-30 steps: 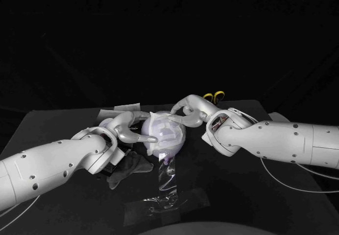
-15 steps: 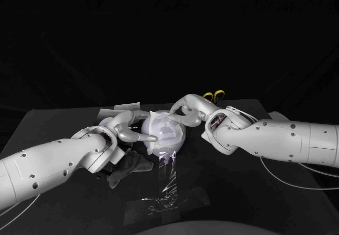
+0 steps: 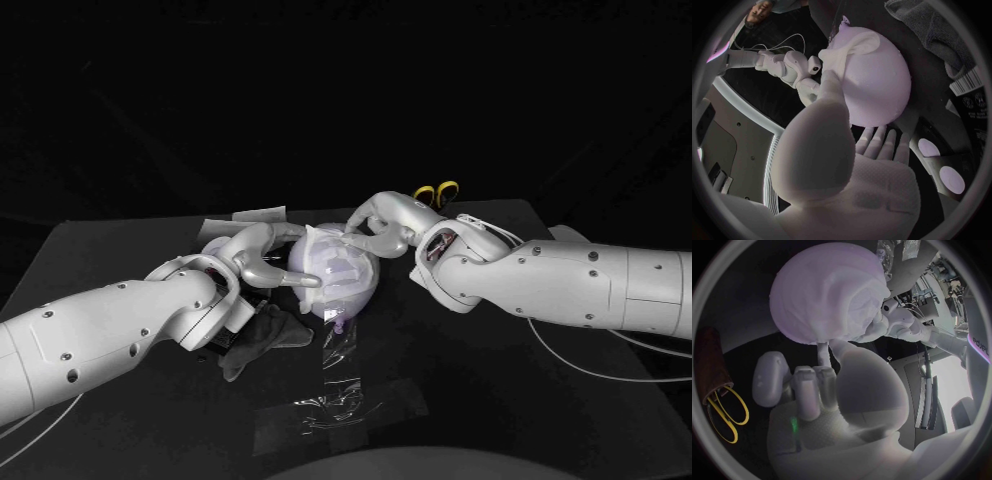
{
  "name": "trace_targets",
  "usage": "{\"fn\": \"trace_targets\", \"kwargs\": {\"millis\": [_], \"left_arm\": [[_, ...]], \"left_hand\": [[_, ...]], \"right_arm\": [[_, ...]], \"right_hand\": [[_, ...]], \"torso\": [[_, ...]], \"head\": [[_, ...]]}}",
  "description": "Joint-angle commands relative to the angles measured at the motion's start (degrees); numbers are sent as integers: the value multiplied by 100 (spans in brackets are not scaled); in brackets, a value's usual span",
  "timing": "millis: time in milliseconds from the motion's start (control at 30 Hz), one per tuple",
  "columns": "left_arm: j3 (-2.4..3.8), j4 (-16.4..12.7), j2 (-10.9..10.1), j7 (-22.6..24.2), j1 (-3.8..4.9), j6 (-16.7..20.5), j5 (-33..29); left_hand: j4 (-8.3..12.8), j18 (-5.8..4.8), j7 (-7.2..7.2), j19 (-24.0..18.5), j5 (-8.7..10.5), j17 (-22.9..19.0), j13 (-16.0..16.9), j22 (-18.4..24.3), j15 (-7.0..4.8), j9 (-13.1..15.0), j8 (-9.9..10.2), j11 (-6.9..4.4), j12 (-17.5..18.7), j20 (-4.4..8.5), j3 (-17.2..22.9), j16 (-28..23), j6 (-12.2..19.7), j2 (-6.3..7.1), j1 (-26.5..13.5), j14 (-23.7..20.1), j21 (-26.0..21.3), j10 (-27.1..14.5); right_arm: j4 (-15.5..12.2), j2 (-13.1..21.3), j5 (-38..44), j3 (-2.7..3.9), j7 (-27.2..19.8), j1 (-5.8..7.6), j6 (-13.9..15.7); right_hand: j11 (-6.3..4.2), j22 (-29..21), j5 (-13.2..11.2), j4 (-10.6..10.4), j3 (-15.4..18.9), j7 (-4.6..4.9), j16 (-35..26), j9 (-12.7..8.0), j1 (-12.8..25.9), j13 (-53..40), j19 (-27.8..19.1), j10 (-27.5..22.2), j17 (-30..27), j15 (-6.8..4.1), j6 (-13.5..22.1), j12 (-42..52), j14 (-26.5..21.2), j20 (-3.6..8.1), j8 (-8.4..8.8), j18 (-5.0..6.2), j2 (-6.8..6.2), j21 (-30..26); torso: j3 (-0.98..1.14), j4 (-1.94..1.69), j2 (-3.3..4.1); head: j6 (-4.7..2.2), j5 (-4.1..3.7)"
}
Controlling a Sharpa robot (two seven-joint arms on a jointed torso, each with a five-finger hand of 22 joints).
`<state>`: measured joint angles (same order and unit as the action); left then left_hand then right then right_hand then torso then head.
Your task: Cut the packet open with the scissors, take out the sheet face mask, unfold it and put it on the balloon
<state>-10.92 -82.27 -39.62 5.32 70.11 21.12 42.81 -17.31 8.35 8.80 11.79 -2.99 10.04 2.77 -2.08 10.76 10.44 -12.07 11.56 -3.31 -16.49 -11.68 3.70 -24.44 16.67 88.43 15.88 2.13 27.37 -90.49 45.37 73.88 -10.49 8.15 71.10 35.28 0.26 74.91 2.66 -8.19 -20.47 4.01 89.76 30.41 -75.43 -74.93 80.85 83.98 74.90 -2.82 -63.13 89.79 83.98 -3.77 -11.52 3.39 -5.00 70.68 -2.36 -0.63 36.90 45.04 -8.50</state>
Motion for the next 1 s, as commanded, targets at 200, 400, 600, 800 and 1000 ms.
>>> {"fn": "trace_targets", "kwargs": {"millis": [200,400,600,800,1000], "left_arm": [[-5,-21,16,-48,-7,-108,-19],[-5,-20,17,-54,-7,-111,-19],[-5,-18,17,-60,-7,-119,-19],[-5,-19,18,-66,-7,-127,-19],[-6,-17,20,-69,-7,-127,-19]], "left_hand": [[-3,105,500,47,-27,0,6,-9,0,5,-29,3,32,0,16,-3,-17,-18,41,25,37,35],[-3,105,500,47,-27,0,6,-9,0,5,-29,3,32,0,16,-3,-17,-18,41,25,37,35],[-3,105,500,47,-27,0,6,-9,0,5,-29,3,32,0,16,-3,-17,-18,41,25,37,35],[-3,113,503,55,-27,0,6,-10,2,4,-25,6,36,-3,17,-5,-15,-19,41,40,41,36],[-3,113,503,55,-27,0,6,-10,2,4,-25,6,36,-3,17,-5,-15,-19,41,40,41,36]], "right_arm": [[-13,-23,-101,-20,34,-33,-51],[-20,-18,-247,-19,-54,-33,185],[-42,-1,-354,-18,-137,-34,411],[-74,27,-509,-16,-213,-33,632],[-105,51,-598,-13,-251,-32,770]], "right_hand": [[-144,496,14,132,-96,-113,24,157,-250,-1507,28,602,1510,-132,-173,21,602,125,-186,75,119,65],[-166,520,14,243,-269,-129,24,339,-381,-1507,50,602,1510,-167,-160,21,602,174,-331,66,199,87],[-174,540,14,298,-348,-136,24,453,-393,-1507,66,602,1510,-174,-146,21,602,187,-419,58,188,110],[-178,550,14,337,-423,-139,24,543,-385,-1507,74,602,1510,-180,-130,21,602,195,-485,56,194,116],[-181,561,15,392,-522,-141,24,658,-362,-1507,81,602,1510,-184,-102,21,602,201,-565,53,204,122]], "torso": [[2,2,2],[3,-1,-2],[2,1,0],[3,4,1],[5,4,-2]], "head": [[5,1],[5,-7],[5,-6],[5,-10],[3,-14]]}}
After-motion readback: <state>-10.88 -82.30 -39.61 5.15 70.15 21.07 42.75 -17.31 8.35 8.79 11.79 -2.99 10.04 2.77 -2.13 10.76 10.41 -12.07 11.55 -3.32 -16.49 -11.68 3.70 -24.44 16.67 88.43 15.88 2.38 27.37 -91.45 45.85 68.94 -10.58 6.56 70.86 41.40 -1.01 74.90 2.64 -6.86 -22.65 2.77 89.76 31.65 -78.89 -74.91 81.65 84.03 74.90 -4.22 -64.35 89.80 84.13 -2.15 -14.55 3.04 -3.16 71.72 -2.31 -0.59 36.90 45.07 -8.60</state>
